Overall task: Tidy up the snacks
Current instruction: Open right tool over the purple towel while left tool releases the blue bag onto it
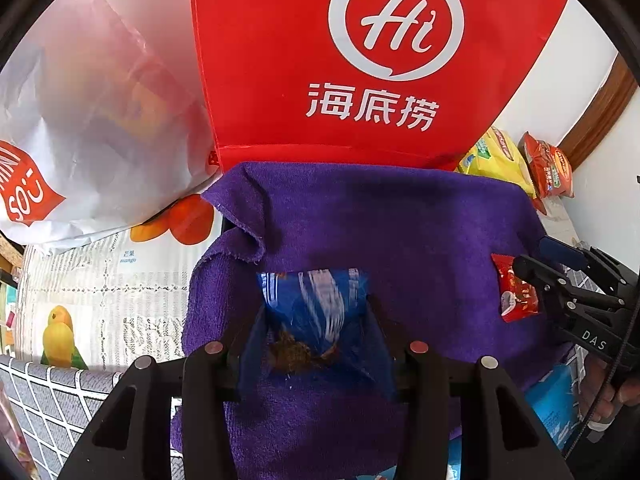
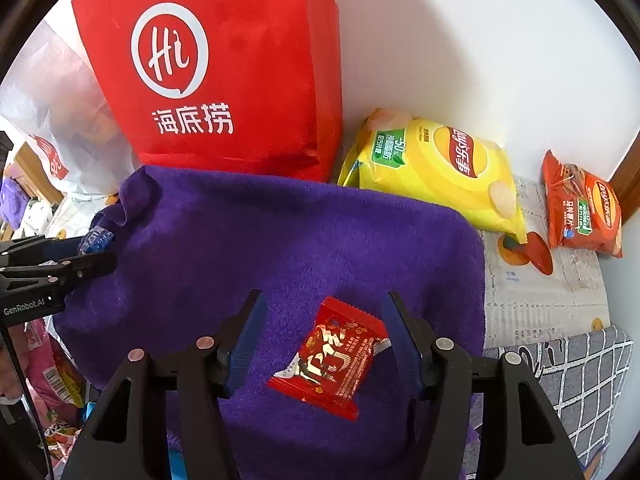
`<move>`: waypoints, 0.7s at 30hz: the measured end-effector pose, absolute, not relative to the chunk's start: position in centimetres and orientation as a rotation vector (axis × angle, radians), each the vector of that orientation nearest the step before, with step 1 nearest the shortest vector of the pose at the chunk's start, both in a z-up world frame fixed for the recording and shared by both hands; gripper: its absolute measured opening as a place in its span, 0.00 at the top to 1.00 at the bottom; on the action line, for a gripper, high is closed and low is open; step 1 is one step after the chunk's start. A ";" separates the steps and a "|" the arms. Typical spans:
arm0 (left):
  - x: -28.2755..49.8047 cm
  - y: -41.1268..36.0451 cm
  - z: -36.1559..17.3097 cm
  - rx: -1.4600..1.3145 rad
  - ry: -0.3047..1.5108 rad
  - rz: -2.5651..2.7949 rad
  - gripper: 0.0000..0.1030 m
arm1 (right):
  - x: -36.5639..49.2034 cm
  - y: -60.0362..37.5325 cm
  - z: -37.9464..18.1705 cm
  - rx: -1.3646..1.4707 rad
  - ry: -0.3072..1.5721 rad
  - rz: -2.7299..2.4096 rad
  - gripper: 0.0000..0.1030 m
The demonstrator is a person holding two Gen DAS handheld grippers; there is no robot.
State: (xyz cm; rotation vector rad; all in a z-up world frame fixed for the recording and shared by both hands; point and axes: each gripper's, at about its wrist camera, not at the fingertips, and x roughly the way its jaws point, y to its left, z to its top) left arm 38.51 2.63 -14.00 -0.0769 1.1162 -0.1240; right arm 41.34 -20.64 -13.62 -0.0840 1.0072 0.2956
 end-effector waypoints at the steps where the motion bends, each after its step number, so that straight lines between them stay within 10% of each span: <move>1: 38.5 2.6 -13.9 -0.080 1.117 -0.128 0.48 | 41.3 -20.7 -13.6 -0.083 1.005 0.295 0.42; 21: 36.1 2.4 -9.4 -0.052 1.014 -0.113 0.36 | 38.5 -22.3 -9.5 -0.077 0.949 0.160 0.29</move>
